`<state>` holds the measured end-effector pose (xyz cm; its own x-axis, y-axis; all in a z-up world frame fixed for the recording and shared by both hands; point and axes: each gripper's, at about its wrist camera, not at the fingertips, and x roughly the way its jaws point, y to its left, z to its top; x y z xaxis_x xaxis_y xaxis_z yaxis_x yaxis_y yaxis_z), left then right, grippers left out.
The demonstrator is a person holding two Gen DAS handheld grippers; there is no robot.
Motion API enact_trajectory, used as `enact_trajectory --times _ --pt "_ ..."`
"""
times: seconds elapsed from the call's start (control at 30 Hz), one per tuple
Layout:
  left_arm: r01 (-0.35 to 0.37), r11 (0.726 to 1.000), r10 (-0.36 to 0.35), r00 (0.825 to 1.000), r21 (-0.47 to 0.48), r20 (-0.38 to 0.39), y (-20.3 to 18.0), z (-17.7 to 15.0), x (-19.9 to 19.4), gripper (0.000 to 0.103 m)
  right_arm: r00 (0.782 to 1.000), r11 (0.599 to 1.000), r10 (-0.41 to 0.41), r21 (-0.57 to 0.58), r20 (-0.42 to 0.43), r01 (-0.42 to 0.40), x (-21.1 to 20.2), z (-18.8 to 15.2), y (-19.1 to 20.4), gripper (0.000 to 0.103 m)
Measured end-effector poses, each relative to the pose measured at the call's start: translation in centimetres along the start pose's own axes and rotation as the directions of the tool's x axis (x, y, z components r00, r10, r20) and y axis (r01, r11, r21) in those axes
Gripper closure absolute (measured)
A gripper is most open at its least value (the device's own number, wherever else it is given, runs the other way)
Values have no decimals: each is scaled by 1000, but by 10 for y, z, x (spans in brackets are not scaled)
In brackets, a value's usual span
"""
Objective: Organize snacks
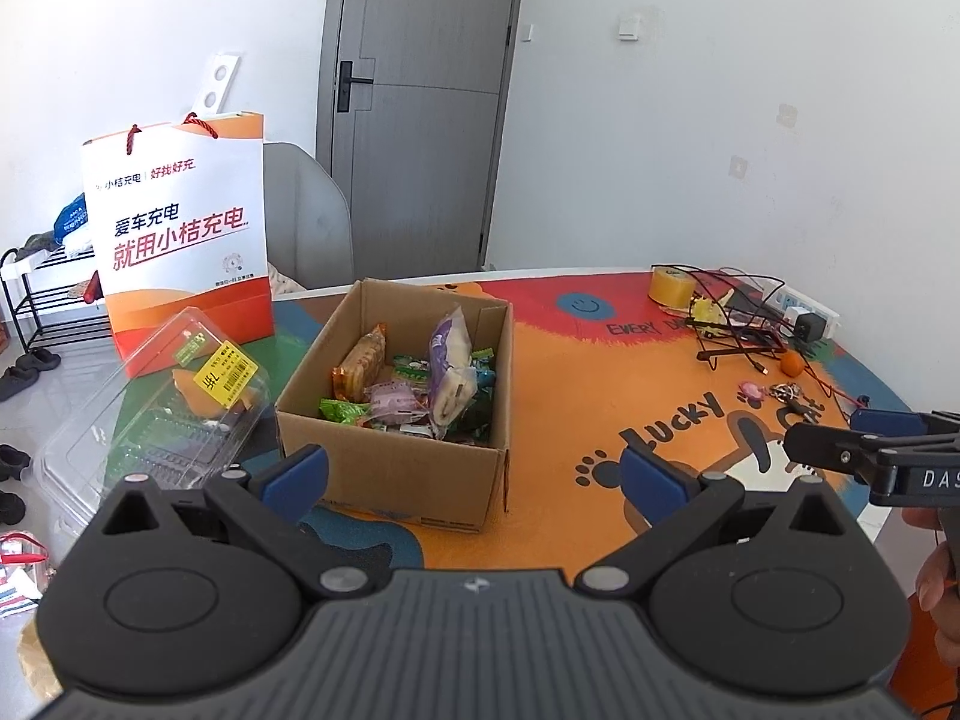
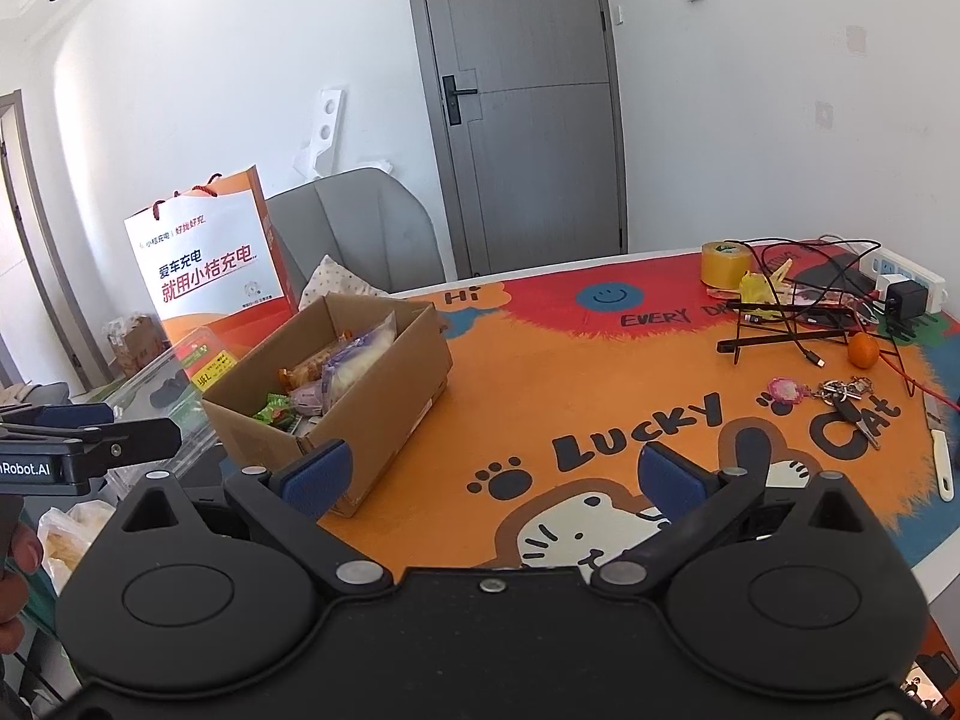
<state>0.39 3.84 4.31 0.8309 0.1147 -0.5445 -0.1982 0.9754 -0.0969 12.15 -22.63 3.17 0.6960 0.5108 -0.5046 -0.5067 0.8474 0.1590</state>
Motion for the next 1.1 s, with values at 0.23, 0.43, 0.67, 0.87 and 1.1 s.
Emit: enact_trajectory --times 0.23,0.43,0.67,0.87,1.1 --pt "3 1000 -3 1000 -6 2 1 -1 -1 0 1000 1000 -3 -4 -3 3 1 0 0 0" --pt "0 1000 0 1000 -2 -1 0 -1 0 0 1000 1000 -3 1 -4 3 1 0 -1 0" --pt "-1 1000 1 1000 3 -6 0 -2 3 0 1000 1000 -1 0 -3 1 1 -1 -2 0" --pt "-5 1000 5 1000 1 -1 0 -2 1 0 1000 1000 -3 3 -6 3 2 -1 -3 0" --pt "-9 1000 9 1000 2 1 1 -1 1 0 1000 1000 -2 1 -6 2 2 -1 -3 0"
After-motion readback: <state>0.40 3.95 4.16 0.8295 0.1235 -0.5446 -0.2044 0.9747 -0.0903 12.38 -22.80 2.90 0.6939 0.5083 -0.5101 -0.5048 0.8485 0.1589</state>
